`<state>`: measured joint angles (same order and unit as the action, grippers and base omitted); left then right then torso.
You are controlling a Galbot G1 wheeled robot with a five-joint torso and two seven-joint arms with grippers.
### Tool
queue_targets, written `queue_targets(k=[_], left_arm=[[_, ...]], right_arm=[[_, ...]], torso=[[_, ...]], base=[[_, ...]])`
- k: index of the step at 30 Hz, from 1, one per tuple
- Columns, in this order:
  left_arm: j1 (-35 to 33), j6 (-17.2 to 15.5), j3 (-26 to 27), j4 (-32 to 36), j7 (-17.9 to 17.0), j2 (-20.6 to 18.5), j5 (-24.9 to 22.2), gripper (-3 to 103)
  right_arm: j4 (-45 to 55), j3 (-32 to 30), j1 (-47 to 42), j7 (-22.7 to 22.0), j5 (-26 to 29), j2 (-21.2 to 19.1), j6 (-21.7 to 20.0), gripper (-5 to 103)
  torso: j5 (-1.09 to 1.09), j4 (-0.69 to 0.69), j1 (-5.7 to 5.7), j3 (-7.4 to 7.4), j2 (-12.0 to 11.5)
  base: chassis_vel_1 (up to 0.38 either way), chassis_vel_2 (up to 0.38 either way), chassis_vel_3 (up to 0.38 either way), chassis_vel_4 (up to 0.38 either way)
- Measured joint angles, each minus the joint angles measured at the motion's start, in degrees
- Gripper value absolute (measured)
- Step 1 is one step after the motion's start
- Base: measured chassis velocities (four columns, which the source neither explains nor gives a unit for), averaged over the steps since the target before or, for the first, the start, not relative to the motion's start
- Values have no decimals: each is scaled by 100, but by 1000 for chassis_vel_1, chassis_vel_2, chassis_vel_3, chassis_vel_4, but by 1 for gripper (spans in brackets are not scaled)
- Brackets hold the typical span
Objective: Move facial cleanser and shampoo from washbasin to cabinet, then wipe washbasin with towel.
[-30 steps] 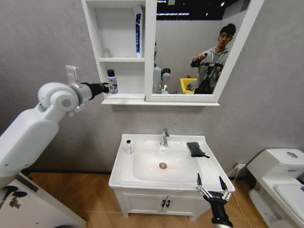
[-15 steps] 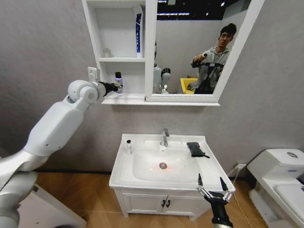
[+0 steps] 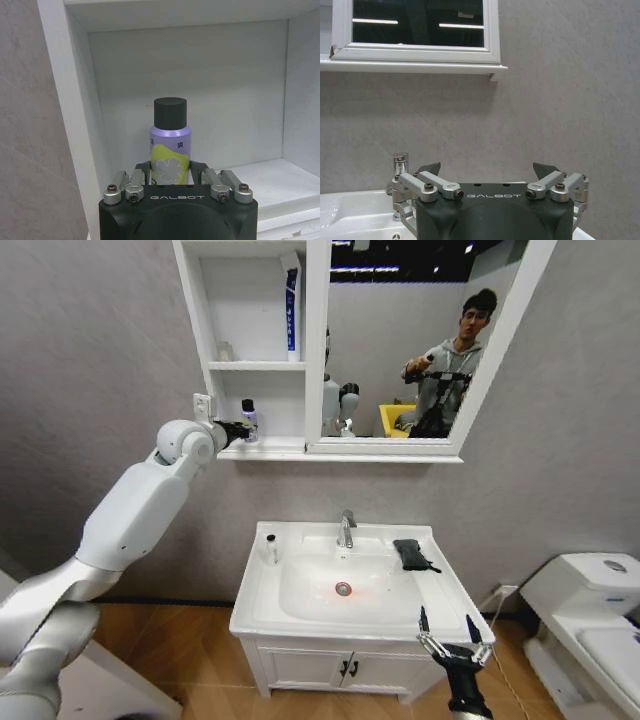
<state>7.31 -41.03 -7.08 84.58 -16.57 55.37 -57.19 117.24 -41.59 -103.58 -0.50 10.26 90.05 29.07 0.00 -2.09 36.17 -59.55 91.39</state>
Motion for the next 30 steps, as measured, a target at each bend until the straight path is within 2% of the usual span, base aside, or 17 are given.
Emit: queue_targets(k=[4, 6, 7, 11, 13, 14, 15, 16, 18, 19, 21, 24, 26, 27, 28, 29, 30], left_arm=[[-4, 21, 15, -9, -10, -8, 1, 56], [-70, 28, 82, 122, -18, -89, 22, 66], [-70, 28, 82, 122, -18, -89, 22, 66], [-399, 30, 341, 608, -95, -368, -22, 83], [-926, 64, 615, 1206, -132, -695, -59, 93], [-926, 64, 615, 1206, -132, -695, -59, 93], [-1289, 146, 787, 1586, -134, -883, -73, 97], [-1680, 266, 978, 2015, -94, -1067, -74, 97], [-2850, 808, 1360, 3025, 196, -1427, -10, 100], [-2850, 808, 1360, 3025, 196, -1427, -10, 100], [-4093, 1290, 1525, 3682, 371, -1529, 425, 100], [-4539, 1504, 1575, 3806, 461, -1491, 691, 100], [-5543, 1942, 1630, 3817, 625, -1254, 1446, 103], [-5543, 1942, 1630, 3817, 625, -1254, 1446, 103], [-6048, 2248, 1627, 3598, 720, -1000, 2095, 99], [-6048, 2248, 1627, 3598, 720, -1000, 2095, 99], [-6191, 2423, 1622, 3451, 764, -859, 2422, 99]], right_arm=[[-3, 1, 3, 1, -6, 0, -2, 100], [-1, 9, 9, 3, -22, -3, -24, 100], [-1, 9, 9, 3, -22, -3, -24, 100], [44, 11, 12, 7, -33, -9, -73, 100], [65, 6, 17, 7, -37, -10, -103, 100], [65, 6, 17, 7, -37, -10, -103, 100], [64, 4, 30, 6, -37, -11, -121, 100], [50, 2, 49, 6, -41, -10, -137, 100], [26, 38, 101, 7, -93, 12, -187, 100], [26, 38, 101, 7, -93, 12, -187, 100], [2, 105, 149, 6, -162, 61, -208, 100], [-2, 126, 161, 6, -187, 86, -209, 100], [-2, 150, 163, 6, -209, 118, -209, 100], [-2, 150, 163, 6, -209, 118, -209, 100], [-3, 144, 147, 5, -207, 116, -201, 100], [-3, 144, 147, 5, -207, 116, -201, 100], [-5, 141, 138, 6, -205, 113, -190, 100]], torso=[[0, 0, 0, 0, 0], [0, 1, 1, 0, 0], [0, 1, 1, 0, 0], [1, 2, 0, 0, 0], [1, 1, 1, 0, 1], [1, 1, 1, 0, 1], [-2, -1, 0, 0, 1], [-5, -2, 1, 0, 1], [1, -3, -2, 2, 1], [1, -3, -2, 2, 1], [-1, 0, -2, 2, 1], [1, -1, -2, 1, 1], [0, 0, -2, 1, 1], [0, 0, -2, 1, 1], [0, -2, -2, 1, 1], [0, -2, -2, 1, 1], [1, -3, -2, 1, 1]], base=[[0, 0, 0, 0], [0, 0, 0, 0], [0, 0, 0, 0], [0, 0, 0, 0], [0, 0, 0, 0], [0, 0, 0, 0], [0, 0, 0, 0], [0, 0, 0, 0], [0, 0, 0, 0], [0, 0, 0, 0], [0, 0, 0, 0], [0, 0, 0, 0], [0, 0, 0, 0], [0, 0, 0, 0], [0, 0, 0, 0], [0, 0, 0, 0], [0, 0, 0, 0]])
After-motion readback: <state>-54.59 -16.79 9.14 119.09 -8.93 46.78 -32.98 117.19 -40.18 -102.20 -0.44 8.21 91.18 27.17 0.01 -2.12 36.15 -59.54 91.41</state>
